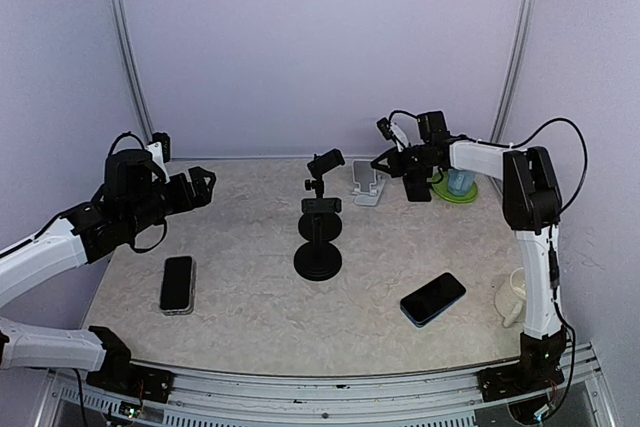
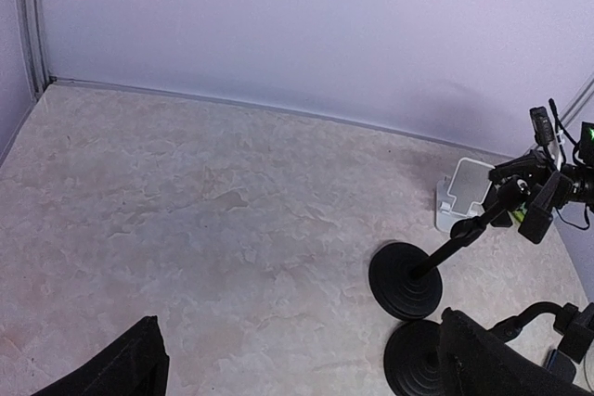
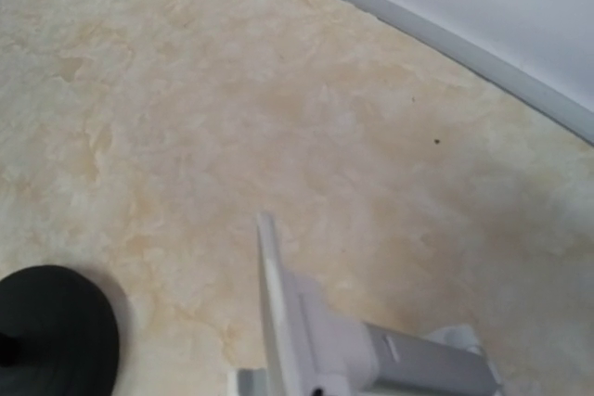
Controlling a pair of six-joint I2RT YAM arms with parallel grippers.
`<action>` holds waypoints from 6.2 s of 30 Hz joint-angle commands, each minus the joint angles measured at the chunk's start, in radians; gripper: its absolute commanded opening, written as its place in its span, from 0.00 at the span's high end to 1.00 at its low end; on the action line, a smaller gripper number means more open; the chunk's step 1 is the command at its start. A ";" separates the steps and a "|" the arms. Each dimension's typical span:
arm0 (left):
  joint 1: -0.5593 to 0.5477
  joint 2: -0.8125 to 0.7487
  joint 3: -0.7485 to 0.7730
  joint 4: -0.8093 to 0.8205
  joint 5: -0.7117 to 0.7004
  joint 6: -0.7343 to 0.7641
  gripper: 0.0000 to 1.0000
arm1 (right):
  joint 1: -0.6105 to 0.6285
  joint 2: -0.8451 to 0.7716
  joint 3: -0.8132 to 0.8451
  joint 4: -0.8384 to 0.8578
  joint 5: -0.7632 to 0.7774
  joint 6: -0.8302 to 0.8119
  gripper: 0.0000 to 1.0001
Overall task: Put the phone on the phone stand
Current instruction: Place the phone stand at the corner of the board, then adjust the phone stand at the corner of the board.
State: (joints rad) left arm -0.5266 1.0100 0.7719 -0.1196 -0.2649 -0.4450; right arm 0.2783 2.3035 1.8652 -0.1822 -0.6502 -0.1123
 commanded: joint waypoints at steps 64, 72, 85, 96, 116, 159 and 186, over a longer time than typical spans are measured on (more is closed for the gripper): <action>-0.010 0.007 0.011 0.037 0.012 -0.021 0.01 | 0.103 -0.001 -0.029 -0.054 0.336 -0.103 0.00; -0.010 0.009 0.007 0.038 0.013 -0.023 0.01 | 0.111 0.031 0.011 -0.063 0.380 -0.095 0.00; -0.010 0.010 0.009 0.038 0.010 -0.020 0.01 | 0.136 0.085 0.082 -0.110 0.446 -0.146 0.02; -0.010 0.016 0.018 0.040 0.013 -0.017 0.01 | 0.158 0.093 0.083 -0.121 0.588 -0.185 0.00; -0.010 0.029 0.030 0.042 0.019 -0.015 0.01 | 0.173 0.083 0.096 -0.158 0.703 -0.240 0.00; -0.010 0.016 -0.011 0.054 0.015 -0.025 0.01 | 0.203 0.112 0.140 -0.241 0.711 -0.230 0.00; -0.008 0.001 -0.022 0.049 0.007 -0.023 0.01 | 0.200 0.117 0.148 -0.251 0.871 -0.251 0.00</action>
State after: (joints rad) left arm -0.5335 1.0317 0.7597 -0.0891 -0.2501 -0.4667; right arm 0.4759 2.4065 1.9888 -0.4217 0.1768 -0.3538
